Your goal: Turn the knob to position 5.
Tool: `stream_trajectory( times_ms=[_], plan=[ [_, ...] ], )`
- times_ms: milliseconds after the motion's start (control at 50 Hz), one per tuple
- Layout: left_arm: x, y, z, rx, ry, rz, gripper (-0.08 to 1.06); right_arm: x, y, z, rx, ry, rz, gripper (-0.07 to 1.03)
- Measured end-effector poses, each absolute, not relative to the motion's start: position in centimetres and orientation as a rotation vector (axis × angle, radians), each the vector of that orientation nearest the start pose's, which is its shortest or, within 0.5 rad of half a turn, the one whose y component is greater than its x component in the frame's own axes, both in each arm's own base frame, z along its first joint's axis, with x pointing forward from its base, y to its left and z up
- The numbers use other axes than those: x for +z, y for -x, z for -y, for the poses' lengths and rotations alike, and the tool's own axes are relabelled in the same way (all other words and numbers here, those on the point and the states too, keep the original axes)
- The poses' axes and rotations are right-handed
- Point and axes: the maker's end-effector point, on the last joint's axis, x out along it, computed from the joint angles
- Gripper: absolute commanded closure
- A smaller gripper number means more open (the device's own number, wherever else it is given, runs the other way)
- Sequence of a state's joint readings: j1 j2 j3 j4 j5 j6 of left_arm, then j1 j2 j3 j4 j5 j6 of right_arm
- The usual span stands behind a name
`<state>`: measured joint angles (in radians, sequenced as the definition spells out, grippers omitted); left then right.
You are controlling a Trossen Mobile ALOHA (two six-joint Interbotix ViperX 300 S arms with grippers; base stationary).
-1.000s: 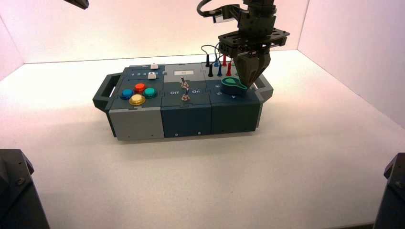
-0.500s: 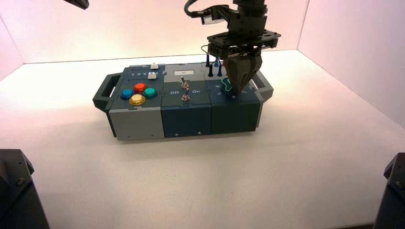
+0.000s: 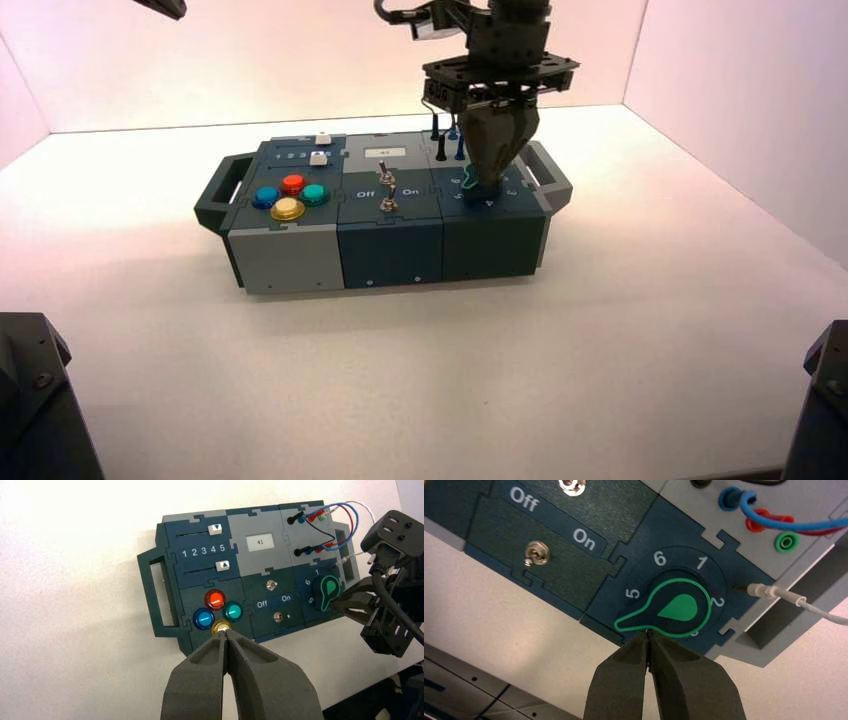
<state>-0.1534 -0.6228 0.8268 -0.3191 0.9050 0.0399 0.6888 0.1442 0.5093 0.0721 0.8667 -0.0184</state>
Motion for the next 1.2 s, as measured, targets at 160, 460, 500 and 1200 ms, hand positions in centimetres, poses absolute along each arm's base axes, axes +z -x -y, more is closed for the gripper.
stream_trajectory(
  times_ms=[160, 460, 500, 1200],
  plan=[
    [19.28, -23.79, 8.10, -0.274, 0.194, -1.118, 1.00, 5.77, -26.32, -23.17, 0.575, 0.462, -1.476, 0.99],
    [19.33, -23.83, 8.10, -0.275, 0.193, -1.116, 1.00, 5.91, -26.49, -23.34, 0.577, 0.459, -1.472, 0.99],
    [19.28, -23.79, 8.10, -0.275, 0.193, -1.118, 1.00, 5.94, -26.57, -23.37, 0.578, 0.461, -1.468, 0.99],
    [19.33, -24.01, 8.13, -0.277, 0.190, -1.119, 1.00, 6.39, -25.85, -22.87, 0.575, 0.466, -1.487, 0.99]
  ],
)
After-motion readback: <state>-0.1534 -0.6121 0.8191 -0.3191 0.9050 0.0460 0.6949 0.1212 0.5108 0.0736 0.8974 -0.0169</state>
